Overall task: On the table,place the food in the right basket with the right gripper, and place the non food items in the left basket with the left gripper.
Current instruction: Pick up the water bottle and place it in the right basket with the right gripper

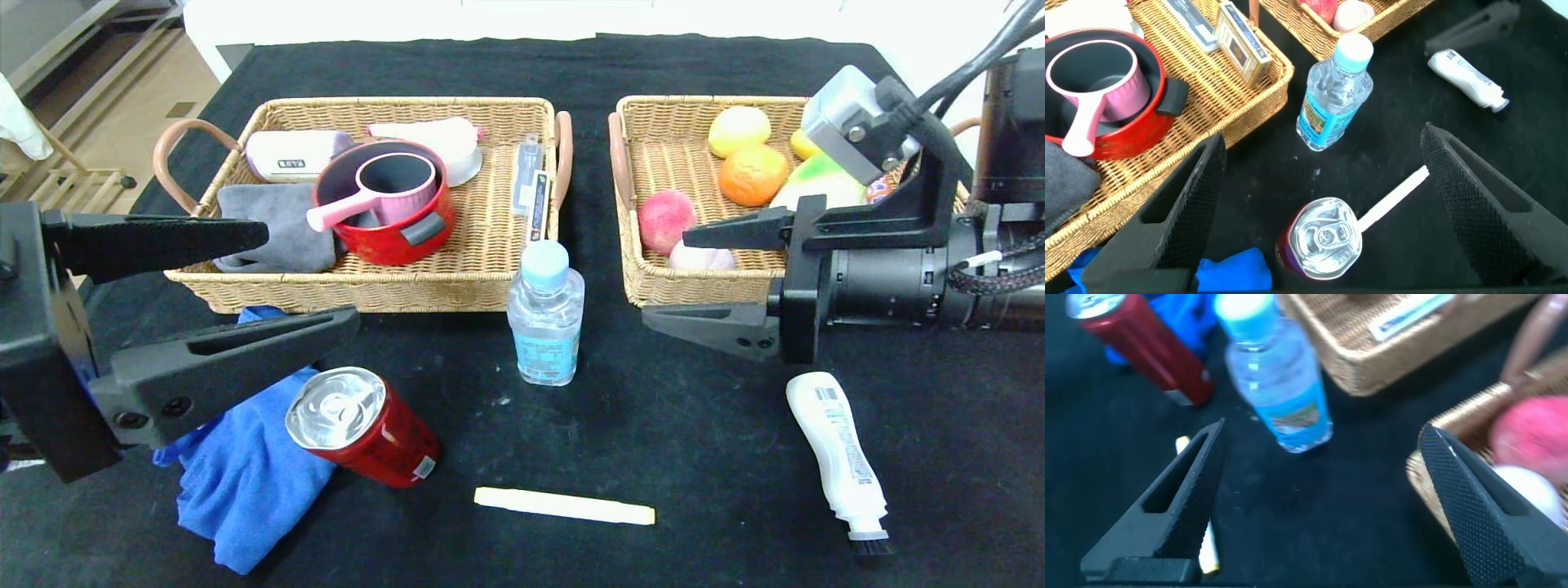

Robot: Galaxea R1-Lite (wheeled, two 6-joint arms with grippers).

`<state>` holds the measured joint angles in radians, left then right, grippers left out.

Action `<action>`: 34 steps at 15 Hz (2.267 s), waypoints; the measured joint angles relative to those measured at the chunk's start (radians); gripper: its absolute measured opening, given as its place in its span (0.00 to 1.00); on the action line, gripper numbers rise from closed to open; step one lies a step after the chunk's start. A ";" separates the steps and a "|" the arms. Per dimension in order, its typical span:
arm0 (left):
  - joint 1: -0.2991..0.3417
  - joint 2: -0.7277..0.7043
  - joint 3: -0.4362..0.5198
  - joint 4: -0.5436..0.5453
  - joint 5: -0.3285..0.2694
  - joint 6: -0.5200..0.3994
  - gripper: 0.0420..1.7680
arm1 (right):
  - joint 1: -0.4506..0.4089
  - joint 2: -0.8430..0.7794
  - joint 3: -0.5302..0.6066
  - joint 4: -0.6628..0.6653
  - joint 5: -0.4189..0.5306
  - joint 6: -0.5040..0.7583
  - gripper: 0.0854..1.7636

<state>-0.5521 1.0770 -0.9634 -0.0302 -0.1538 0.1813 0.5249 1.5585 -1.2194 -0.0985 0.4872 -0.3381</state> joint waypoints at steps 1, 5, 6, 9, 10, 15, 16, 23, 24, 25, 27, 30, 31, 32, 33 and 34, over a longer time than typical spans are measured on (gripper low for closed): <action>0.000 0.000 0.000 0.000 0.000 0.000 0.97 | 0.015 0.004 0.001 0.000 0.000 -0.009 0.96; 0.000 0.000 0.000 0.000 0.001 0.000 0.97 | 0.064 0.045 -0.006 -0.016 0.000 -0.014 0.96; 0.000 0.000 0.000 0.000 0.001 0.000 0.97 | 0.073 0.061 -0.008 -0.041 0.000 -0.013 0.96; 0.000 0.001 0.001 0.000 0.001 0.000 0.97 | 0.095 0.106 -0.013 -0.086 -0.003 -0.006 0.96; 0.000 0.001 0.001 0.000 0.001 0.000 0.97 | 0.101 0.118 -0.015 -0.088 -0.005 -0.005 0.96; 0.000 0.001 0.002 0.000 0.001 0.001 0.97 | 0.126 0.169 -0.025 -0.140 -0.011 -0.004 0.96; 0.000 0.002 0.002 0.001 0.001 0.001 0.97 | 0.129 0.177 -0.030 -0.141 -0.011 -0.005 0.96; 0.000 0.004 0.002 0.000 0.003 -0.001 0.97 | 0.134 0.243 -0.106 -0.157 -0.008 -0.003 0.96; 0.000 0.005 0.002 0.000 0.003 -0.001 0.97 | 0.136 0.251 -0.111 -0.169 -0.007 -0.002 0.96; 0.001 0.006 0.001 0.000 0.003 -0.002 0.97 | 0.139 0.258 -0.112 -0.181 -0.005 0.000 0.96; 0.001 0.007 0.001 0.000 0.003 -0.003 0.97 | 0.144 0.275 -0.109 -0.243 -0.004 0.018 0.96; 0.001 0.008 0.003 0.000 0.003 -0.003 0.97 | 0.147 0.303 -0.101 -0.308 -0.003 0.023 0.97; 0.001 0.009 0.003 0.000 0.003 -0.003 0.97 | 0.149 0.309 -0.100 -0.309 -0.002 0.025 0.97; 0.001 0.010 0.003 0.000 0.003 -0.003 0.97 | 0.150 0.314 -0.100 -0.314 -0.001 0.034 0.97; 0.001 0.011 0.003 -0.001 0.003 -0.003 0.97 | 0.151 0.320 -0.099 -0.316 0.000 0.037 0.97; 0.002 0.011 0.004 -0.001 0.003 -0.003 0.97 | 0.153 0.325 -0.098 -0.318 0.003 0.039 0.97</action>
<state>-0.5498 1.0881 -0.9596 -0.0311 -0.1509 0.1785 0.6783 1.8834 -1.3172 -0.4162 0.4902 -0.2996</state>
